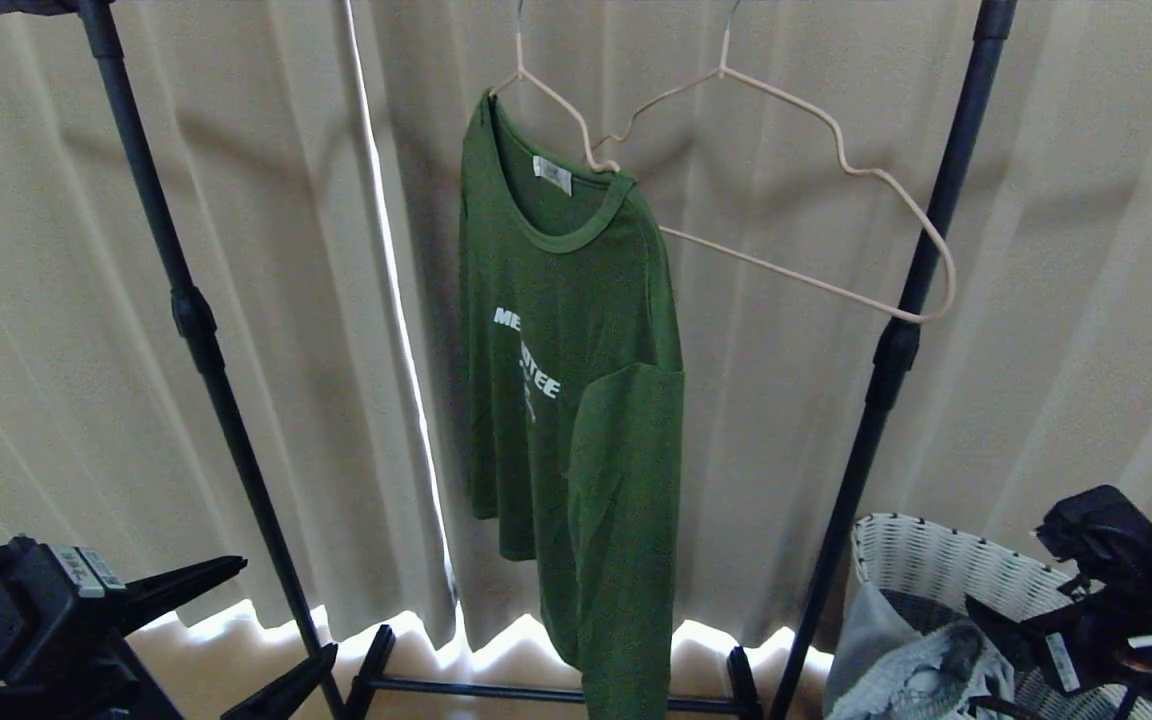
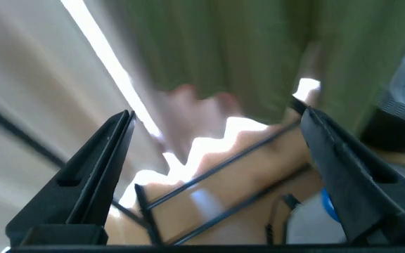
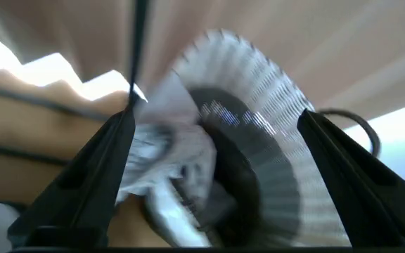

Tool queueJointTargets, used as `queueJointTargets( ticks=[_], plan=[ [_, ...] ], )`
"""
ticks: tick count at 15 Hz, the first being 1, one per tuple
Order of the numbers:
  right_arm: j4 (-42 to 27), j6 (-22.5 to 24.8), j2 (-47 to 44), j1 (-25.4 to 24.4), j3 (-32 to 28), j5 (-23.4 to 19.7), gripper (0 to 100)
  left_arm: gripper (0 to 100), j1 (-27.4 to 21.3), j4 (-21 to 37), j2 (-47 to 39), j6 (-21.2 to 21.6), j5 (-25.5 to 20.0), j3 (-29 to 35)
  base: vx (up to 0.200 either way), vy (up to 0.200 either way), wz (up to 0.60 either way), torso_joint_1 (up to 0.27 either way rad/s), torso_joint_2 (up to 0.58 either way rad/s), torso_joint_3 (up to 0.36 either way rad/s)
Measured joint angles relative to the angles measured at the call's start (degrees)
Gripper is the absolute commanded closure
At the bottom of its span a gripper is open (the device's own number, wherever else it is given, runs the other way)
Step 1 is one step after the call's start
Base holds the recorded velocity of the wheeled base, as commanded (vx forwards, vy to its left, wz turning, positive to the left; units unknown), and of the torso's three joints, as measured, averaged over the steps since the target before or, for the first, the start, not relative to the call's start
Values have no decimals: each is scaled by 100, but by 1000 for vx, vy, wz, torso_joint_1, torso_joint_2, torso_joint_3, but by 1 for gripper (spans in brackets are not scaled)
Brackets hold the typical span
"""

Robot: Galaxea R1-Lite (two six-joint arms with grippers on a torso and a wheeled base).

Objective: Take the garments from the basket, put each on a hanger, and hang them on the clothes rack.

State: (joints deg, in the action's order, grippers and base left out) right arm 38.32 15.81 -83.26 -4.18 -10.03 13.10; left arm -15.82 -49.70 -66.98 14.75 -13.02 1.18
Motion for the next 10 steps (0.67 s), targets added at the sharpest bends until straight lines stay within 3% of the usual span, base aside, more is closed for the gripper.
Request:
queueJointTargets(
  ticks=[1, 3, 6, 10],
  plan=[
    [9, 422, -329, 262, -184, -66, 0, 0, -38, -5, 5, -4, 0, -15, 0, 0, 0, 0, 0, 0],
    [16, 764, -929, 545, -542, -137, 0, 0, -74, -11, 9, -17, 0, -15, 0, 0, 0, 0, 0, 0],
    [74, 772, -1337, 591, -694, -343, 0, 0, -85, -11, 6, -17, 0, -11, 0, 0, 0, 0, 0, 0],
    [-17, 778, -1226, 440, -595, -589, 0, 0, -82, -11, -6, -24, 0, -4, 0, 0, 0, 0, 0, 0]
  ],
)
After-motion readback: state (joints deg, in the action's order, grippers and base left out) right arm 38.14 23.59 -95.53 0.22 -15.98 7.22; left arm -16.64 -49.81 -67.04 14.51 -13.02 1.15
